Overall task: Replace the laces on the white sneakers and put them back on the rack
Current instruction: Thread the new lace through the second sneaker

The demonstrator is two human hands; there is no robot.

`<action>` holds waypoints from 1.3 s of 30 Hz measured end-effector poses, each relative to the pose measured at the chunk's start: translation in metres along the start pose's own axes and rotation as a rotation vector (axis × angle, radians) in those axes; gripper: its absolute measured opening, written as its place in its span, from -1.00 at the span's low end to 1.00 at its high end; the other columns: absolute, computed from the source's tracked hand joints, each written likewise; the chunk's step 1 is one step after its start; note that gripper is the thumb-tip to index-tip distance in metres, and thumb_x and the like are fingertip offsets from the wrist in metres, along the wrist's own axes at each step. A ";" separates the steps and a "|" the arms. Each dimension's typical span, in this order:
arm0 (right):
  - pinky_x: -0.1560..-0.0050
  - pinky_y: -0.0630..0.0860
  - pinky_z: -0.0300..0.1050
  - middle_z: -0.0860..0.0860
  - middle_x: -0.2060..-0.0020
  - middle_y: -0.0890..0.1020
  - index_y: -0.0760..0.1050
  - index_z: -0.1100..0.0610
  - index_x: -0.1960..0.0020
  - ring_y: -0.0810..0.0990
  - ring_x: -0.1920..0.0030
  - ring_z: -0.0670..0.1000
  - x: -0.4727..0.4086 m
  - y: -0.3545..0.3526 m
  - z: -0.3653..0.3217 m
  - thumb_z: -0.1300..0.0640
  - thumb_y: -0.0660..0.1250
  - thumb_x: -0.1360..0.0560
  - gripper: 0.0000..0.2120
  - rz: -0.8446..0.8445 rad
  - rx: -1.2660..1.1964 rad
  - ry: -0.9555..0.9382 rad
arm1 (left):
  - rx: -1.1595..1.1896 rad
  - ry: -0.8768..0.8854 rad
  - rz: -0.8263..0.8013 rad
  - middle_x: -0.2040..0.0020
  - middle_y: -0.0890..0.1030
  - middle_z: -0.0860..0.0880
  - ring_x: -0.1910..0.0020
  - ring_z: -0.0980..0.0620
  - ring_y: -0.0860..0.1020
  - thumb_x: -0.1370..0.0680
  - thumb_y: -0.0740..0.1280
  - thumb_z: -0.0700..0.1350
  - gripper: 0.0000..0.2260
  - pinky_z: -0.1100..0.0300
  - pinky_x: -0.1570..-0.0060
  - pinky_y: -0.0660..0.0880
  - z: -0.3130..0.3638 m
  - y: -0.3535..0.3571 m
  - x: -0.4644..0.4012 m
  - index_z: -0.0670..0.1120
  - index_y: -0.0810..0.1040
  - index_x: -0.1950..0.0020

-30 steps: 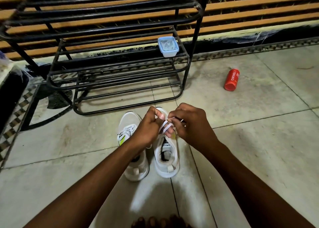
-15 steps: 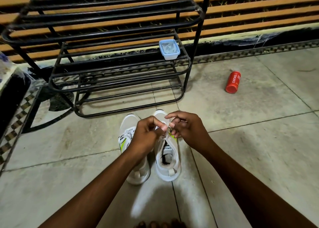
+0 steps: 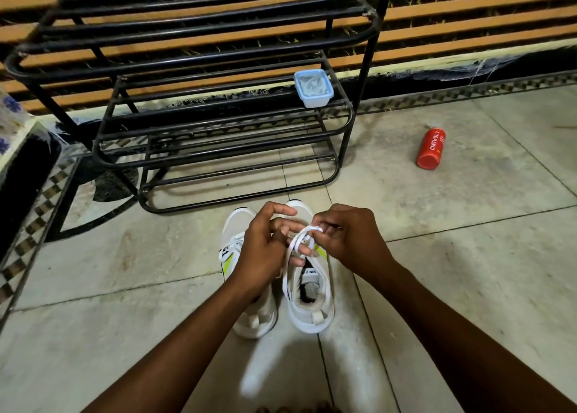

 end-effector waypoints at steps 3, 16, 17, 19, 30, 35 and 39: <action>0.24 0.47 -0.21 -0.12 0.30 0.56 0.70 0.07 0.10 0.57 0.32 -0.08 0.006 0.001 -0.006 0.10 0.46 -0.41 -0.91 0.047 -0.022 -0.033 | 0.022 -0.051 0.024 0.00 0.67 -0.23 0.32 -0.13 0.70 -0.58 0.30 -0.49 -0.63 0.07 0.45 0.61 -0.002 0.000 -0.002 -0.11 0.44 -0.25; 0.25 0.52 -0.20 -0.08 0.25 0.62 0.67 0.11 0.06 0.61 0.27 -0.09 0.056 -0.023 0.018 0.32 0.52 -0.46 -0.85 0.299 -0.110 0.063 | -0.868 0.322 0.257 0.19 0.61 0.11 0.10 0.02 0.60 -0.42 0.34 -0.30 -0.69 0.02 0.14 0.54 0.008 -0.044 0.022 0.12 0.69 0.11; 0.25 0.53 -0.16 -0.07 0.27 0.62 0.67 0.11 0.07 0.61 0.28 -0.08 0.060 -0.026 0.023 0.31 0.53 -0.45 -0.85 0.303 -0.089 0.079 | -0.958 0.332 0.256 0.20 0.59 0.08 0.09 -0.05 0.60 -0.40 0.33 -0.26 -0.71 0.00 0.16 0.53 0.006 -0.048 0.025 0.12 0.69 0.10; 0.24 0.54 -0.11 -0.08 0.29 0.61 0.67 0.11 0.08 0.61 0.30 -0.09 0.067 -0.031 0.034 0.29 0.55 -0.44 -0.86 0.304 -0.046 0.111 | -1.074 0.335 0.248 0.21 0.56 0.06 0.09 -0.13 0.59 -0.38 0.35 -0.20 -0.77 0.01 0.20 0.51 0.003 -0.055 0.028 0.10 0.69 0.10; 0.29 0.48 -0.11 -0.07 0.32 0.52 0.63 0.07 0.14 0.50 0.38 -0.09 0.075 -0.030 0.033 0.22 0.50 -0.45 -0.91 0.141 0.124 0.018 | -1.184 0.299 0.169 0.22 0.59 -0.06 0.25 -0.20 0.62 -0.37 0.53 -0.28 -0.81 0.01 0.35 0.58 -0.005 -0.065 0.034 -0.03 0.73 0.10; 0.34 0.51 -0.07 -0.04 0.32 0.55 0.67 0.11 0.13 0.52 0.40 -0.06 0.071 -0.032 0.032 0.32 0.56 -0.40 -0.85 0.120 0.153 -0.005 | -1.425 0.330 0.145 0.28 0.50 -0.12 0.28 -0.24 0.57 -0.20 0.59 -0.31 -0.76 0.12 0.52 0.41 -0.005 -0.055 0.034 -0.16 0.64 0.20; 0.31 0.51 -0.02 -0.07 0.36 0.51 0.64 0.03 0.21 0.55 0.40 -0.08 0.071 -0.031 0.038 0.31 0.52 -0.42 -0.81 0.141 0.060 0.120 | -1.521 0.315 0.119 0.29 0.49 -0.15 0.31 -0.25 0.54 -0.13 0.62 -0.28 -0.69 0.15 0.54 0.34 -0.009 -0.053 0.033 -0.20 0.58 0.24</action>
Point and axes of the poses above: each hand's wrist, its own x-axis away from the middle knuckle, its own y-axis out of the palm, z = x × y, the point moved 8 cm from there along -x, towards the middle knuckle
